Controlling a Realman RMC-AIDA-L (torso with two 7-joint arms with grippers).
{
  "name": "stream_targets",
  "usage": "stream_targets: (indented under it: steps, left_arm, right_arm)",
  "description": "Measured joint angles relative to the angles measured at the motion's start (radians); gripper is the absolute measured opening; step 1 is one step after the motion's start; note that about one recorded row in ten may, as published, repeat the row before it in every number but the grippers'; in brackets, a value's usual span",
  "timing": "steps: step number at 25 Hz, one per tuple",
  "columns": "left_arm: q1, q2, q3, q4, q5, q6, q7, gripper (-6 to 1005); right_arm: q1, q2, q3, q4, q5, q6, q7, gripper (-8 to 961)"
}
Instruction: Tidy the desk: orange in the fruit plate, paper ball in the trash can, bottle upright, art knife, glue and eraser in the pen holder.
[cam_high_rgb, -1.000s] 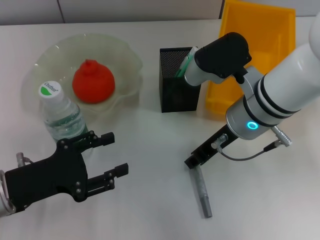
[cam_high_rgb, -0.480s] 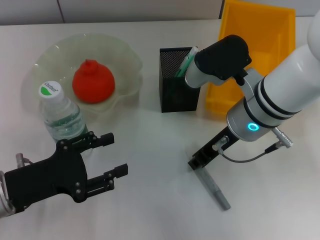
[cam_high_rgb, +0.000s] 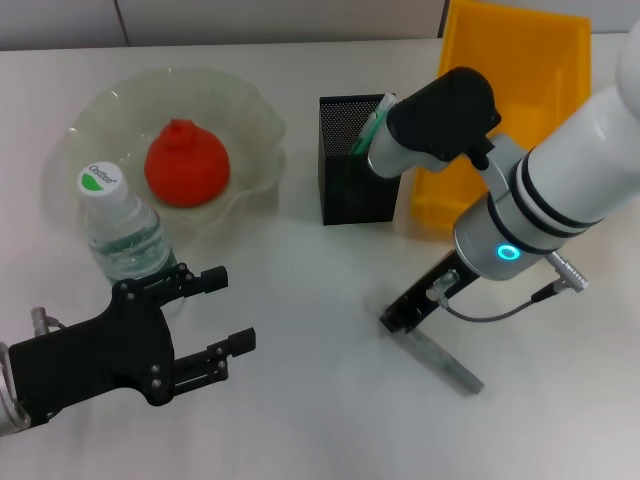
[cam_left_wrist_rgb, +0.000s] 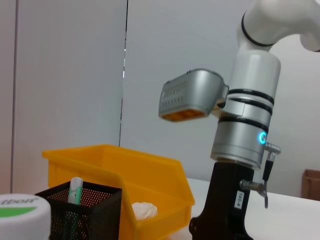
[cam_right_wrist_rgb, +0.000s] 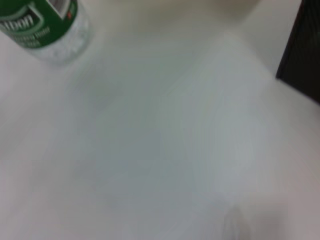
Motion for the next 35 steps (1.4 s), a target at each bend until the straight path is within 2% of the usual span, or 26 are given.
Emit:
stream_targets:
  steps: [3, 6, 8, 11, 16, 22, 26, 30, 35]
  left_arm:
    - [0.000, 0.000, 0.000, 0.000, 0.000, 0.000, 0.000, 694]
    - [0.002, 0.000, -0.001, 0.000, 0.000, 0.001, 0.000, 694]
    - [0.003, 0.000, -0.001, 0.000, 0.000, 0.000, 0.000, 694]
    - [0.003, 0.000, -0.002, 0.000, 0.000, 0.000, 0.000, 694]
    - [0.002, 0.000, -0.003, 0.000, 0.000, 0.000, 0.000, 694]
    - [-0.003, -0.001, -0.003, 0.000, 0.000, -0.001, 0.000, 694]
    - [-0.004, -0.002, -0.003, -0.001, 0.000, -0.002, 0.000, 694]
    - [-0.005, -0.002, -0.003, -0.001, 0.000, -0.003, 0.000, 694]
    - [-0.006, -0.002, -0.003, -0.001, 0.000, -0.003, 0.000, 694]
  right_arm:
    - [-0.047, -0.002, 0.032, -0.085, 0.005, 0.001, -0.030, 138]
    - [-0.125, 0.000, 0.130, -0.216, 0.036, 0.016, -0.093, 137]
    - [-0.182, 0.003, 0.212, -0.281, 0.123, 0.050, -0.183, 136]
    - [-0.255, 0.003, 0.316, -0.294, 0.363, 0.134, -0.409, 135]
    - [-0.315, -0.002, 0.362, -0.171, 0.761, 0.264, -0.838, 133]
    - [-0.279, -0.001, 0.361, 0.112, 1.145, 0.349, -1.414, 133]
    - [-0.217, -0.001, 0.361, 0.317, 1.313, 0.348, -1.664, 132]
    - [-0.153, 0.000, 0.361, 0.480, 1.417, 0.339, -1.814, 130]
    - [-0.074, 0.002, 0.367, 0.636, 1.437, 0.338, -1.873, 131]
